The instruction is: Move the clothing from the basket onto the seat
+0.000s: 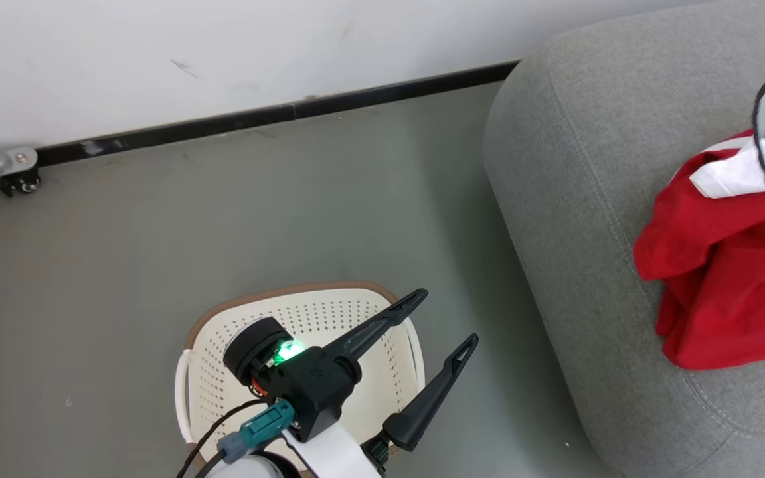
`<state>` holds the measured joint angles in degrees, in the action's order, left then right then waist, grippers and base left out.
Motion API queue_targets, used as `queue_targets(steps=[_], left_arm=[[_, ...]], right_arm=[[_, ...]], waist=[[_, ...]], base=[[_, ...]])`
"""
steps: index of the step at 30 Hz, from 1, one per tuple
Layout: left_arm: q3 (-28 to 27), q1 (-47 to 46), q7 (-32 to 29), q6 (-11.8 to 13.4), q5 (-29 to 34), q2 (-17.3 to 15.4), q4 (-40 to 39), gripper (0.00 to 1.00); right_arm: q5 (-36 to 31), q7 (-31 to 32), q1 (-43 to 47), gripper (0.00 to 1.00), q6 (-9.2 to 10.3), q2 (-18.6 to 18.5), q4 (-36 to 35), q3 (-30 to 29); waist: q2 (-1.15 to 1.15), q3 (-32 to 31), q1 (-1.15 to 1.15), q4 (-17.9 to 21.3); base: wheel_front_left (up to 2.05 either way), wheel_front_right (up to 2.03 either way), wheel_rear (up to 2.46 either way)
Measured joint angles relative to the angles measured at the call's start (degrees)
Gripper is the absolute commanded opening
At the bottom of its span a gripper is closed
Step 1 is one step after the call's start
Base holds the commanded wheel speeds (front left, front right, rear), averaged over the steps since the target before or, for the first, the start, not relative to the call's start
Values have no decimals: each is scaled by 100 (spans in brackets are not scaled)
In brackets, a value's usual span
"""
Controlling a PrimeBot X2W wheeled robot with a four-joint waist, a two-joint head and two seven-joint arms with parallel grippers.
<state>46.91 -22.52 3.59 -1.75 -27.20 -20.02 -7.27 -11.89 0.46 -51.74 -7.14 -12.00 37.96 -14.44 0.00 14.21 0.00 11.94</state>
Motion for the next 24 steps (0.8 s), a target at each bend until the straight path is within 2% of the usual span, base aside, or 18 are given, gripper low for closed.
queue_targets(steps=[10, 24], left_arm=[[-142, 233, 116, 177, -91, -43, 49, 100], [-424, 511, 327, 491, -147, -126, 159, 100]], right_arm=[[141, -136, 553, 100, 0, 167, -348, 201], [446, -305, 1660, 100, 0, 544, -1223, 383]], waist=[[0, -307, 0, -260], [0, -598, 0, -644]], base=[[0, 0, 0], [0, 0, 0]])
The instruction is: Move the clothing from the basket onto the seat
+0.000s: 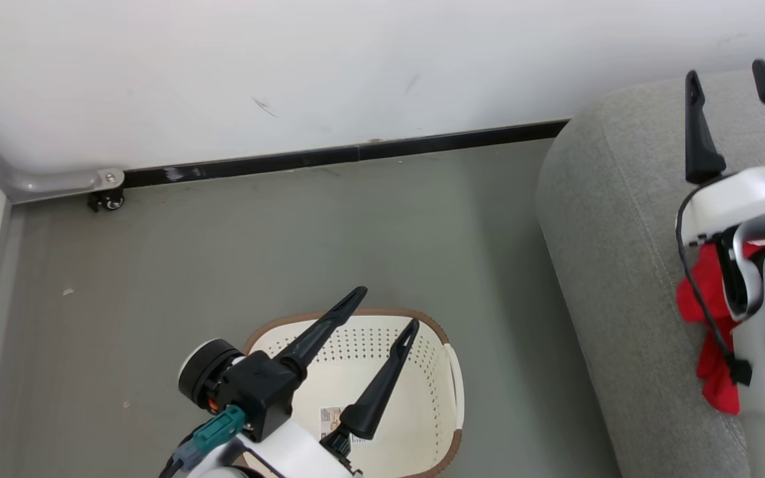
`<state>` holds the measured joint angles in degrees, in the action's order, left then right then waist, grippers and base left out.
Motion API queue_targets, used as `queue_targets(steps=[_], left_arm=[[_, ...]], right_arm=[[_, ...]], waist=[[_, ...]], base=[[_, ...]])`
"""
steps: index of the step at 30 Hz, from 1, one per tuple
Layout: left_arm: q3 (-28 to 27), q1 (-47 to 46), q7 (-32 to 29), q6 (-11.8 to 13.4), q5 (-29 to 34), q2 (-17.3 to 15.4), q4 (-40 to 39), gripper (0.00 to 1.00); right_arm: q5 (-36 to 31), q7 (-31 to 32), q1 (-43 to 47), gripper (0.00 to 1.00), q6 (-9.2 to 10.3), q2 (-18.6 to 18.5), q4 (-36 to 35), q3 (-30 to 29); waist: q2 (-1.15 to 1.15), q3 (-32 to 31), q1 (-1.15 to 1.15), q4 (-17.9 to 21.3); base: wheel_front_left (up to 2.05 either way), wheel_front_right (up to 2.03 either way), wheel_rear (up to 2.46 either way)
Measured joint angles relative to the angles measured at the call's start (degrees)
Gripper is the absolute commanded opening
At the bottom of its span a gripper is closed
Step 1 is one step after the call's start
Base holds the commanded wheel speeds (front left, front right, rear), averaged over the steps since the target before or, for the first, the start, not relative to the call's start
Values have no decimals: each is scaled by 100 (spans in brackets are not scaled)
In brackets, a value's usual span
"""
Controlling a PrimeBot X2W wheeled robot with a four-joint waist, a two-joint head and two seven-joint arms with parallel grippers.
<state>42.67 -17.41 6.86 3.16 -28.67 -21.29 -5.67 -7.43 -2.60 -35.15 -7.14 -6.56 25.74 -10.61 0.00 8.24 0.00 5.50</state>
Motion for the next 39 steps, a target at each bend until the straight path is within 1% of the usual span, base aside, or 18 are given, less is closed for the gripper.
queue_targets(steps=[17, 27, 39], left_arm=[[-213, 270, 233, 226, -205, 54, 63, 100], [-309, 490, 293, 365, -297, 31, 211, 100], [-376, 682, 299, 441, -348, -45, 433, 100]], right_arm=[[100, 3, 1257, 100, 0, 215, -1125, 14], [309, 111, 2022, 100, 0, 323, -1723, 89], [458, 368, 2814, 100, 0, 382, -2230, 192]], waist=[[0, -321, 0, -387], [0, -567, 0, -509], [0, -790, 0, -594]], base=[[0, 0, 0], [0, 0, 0], [0, 0, 0]])
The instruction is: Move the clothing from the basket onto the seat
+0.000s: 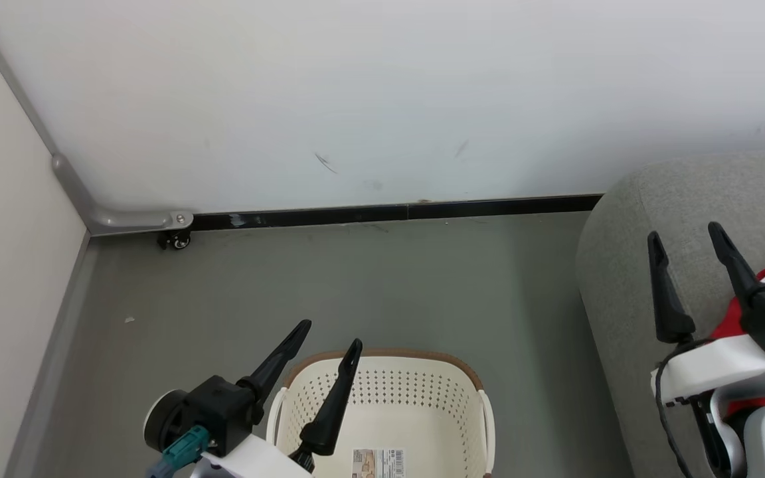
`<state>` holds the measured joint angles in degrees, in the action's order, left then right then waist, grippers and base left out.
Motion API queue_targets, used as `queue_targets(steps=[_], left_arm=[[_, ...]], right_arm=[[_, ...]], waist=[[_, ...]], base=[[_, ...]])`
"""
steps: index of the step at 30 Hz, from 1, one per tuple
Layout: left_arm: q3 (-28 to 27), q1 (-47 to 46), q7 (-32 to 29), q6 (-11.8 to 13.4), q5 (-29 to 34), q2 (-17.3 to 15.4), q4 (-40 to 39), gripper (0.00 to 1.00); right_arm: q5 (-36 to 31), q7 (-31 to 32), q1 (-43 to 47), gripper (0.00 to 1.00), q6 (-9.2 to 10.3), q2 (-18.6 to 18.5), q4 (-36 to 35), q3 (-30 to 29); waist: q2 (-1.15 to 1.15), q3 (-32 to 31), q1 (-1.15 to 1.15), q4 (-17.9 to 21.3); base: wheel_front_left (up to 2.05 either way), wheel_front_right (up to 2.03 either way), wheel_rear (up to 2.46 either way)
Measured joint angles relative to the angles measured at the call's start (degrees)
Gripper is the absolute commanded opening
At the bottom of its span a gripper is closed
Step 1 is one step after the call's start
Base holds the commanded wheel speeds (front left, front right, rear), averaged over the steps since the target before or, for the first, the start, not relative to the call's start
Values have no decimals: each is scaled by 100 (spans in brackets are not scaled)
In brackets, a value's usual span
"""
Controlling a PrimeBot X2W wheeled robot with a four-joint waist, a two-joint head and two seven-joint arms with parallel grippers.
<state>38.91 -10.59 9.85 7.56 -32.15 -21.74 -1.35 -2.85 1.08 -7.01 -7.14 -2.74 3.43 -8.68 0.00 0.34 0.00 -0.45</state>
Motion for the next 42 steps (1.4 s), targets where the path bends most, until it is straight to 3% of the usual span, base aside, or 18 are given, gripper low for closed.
queue_targets(steps=[18, 42], left_arm=[[-156, 32, 1, 115, -9, -109, 249, 100], [-626, 97, 12, 606, -200, -105, 731, 100]], right_arm=[[364, 247, 533, 100, 0, 32, -646, 4], [613, 413, 854, 100, 0, 51, -954, -230]], waist=[[0, -4, 0, -164], [0, -117, 0, -231]], base=[[0, 0, 0], [0, 0, 0]])
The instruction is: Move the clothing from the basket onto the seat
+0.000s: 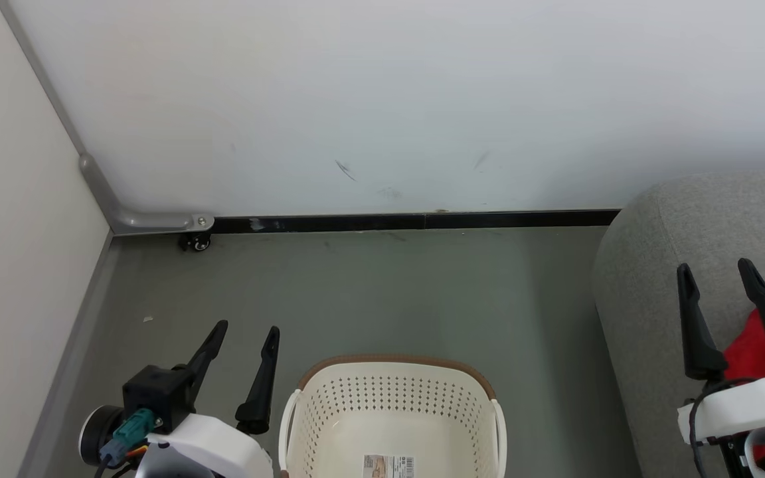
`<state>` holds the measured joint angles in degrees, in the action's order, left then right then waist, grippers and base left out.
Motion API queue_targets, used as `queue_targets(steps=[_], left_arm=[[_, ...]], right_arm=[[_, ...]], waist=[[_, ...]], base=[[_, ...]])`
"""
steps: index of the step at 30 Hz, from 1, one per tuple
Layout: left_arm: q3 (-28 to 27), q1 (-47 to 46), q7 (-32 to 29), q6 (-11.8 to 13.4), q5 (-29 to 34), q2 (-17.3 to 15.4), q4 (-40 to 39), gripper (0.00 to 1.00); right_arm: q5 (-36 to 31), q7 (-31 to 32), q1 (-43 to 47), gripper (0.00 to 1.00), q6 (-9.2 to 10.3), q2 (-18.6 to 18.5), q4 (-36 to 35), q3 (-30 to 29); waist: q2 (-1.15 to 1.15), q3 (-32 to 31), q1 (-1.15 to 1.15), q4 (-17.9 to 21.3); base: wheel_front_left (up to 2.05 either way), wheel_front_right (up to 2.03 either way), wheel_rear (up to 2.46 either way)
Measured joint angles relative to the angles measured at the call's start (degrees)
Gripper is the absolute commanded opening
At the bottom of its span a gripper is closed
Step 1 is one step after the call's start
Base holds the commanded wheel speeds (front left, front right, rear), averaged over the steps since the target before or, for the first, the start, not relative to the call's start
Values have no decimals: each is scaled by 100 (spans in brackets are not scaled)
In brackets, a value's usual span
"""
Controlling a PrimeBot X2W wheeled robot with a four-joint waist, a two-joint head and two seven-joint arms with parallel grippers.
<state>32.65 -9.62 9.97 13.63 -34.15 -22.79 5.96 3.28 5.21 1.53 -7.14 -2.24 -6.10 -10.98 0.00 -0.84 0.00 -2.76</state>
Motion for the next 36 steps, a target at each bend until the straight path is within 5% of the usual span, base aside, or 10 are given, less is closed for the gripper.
queue_targets(steps=[36], left_arm=[[-454, 135, 170, 528, 1, -56, 288, 100]], right_arm=[[80, 188, 327, 100, 0, 10, -177, -338]], waist=[[0, -90, 0, 39]], base=[[0, 0, 0]])
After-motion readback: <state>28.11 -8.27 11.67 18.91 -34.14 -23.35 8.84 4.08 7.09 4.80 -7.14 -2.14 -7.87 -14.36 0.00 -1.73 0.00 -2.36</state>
